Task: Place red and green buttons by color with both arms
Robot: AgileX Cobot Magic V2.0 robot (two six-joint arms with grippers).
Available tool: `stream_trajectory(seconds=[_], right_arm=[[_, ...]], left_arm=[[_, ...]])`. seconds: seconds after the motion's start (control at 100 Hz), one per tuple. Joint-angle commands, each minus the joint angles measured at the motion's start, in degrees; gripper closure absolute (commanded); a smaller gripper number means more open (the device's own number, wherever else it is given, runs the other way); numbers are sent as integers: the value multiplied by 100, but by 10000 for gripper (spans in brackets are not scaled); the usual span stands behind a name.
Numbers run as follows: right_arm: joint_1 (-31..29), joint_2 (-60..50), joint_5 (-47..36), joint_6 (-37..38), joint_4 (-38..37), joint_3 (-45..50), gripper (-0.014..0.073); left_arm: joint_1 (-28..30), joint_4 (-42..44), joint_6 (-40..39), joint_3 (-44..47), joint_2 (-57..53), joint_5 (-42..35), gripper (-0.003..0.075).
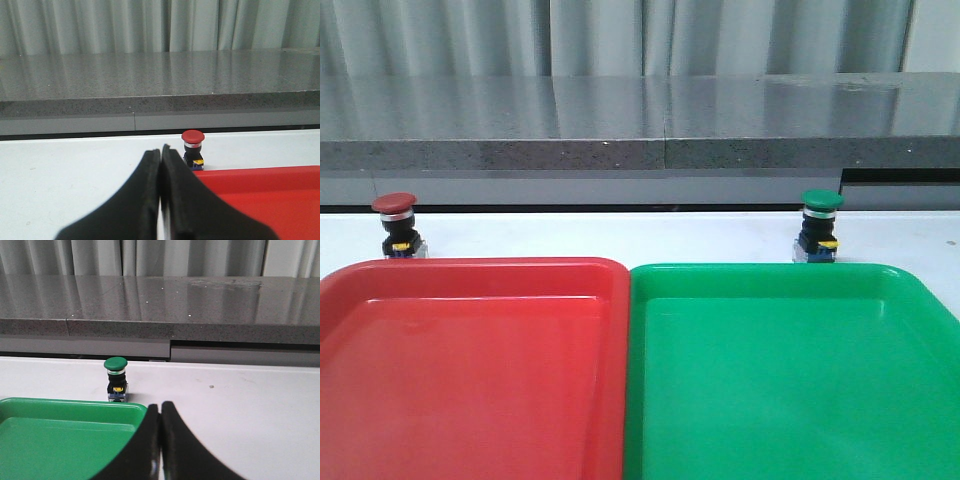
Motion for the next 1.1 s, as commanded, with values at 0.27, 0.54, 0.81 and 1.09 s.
stream_trajectory(seconds=[0.27, 0.54, 0.81, 1.09], right_arm=[[-18, -126, -499, 0, -66, -82, 662], [-18, -126, -499, 0, -66, -82, 662], [-18, -126, -499, 0, -66, -82, 662], [-18, -126, -499, 0, -66, -82, 662]], left_arm=[[5, -15, -23, 234, -170, -478, 739], [5, -164, -23, -173, -70, -230, 739], [5, -673, -23, -1750, 1149, 1116, 739], [5, -1027, -23, -3720, 2814, 3018, 739]])
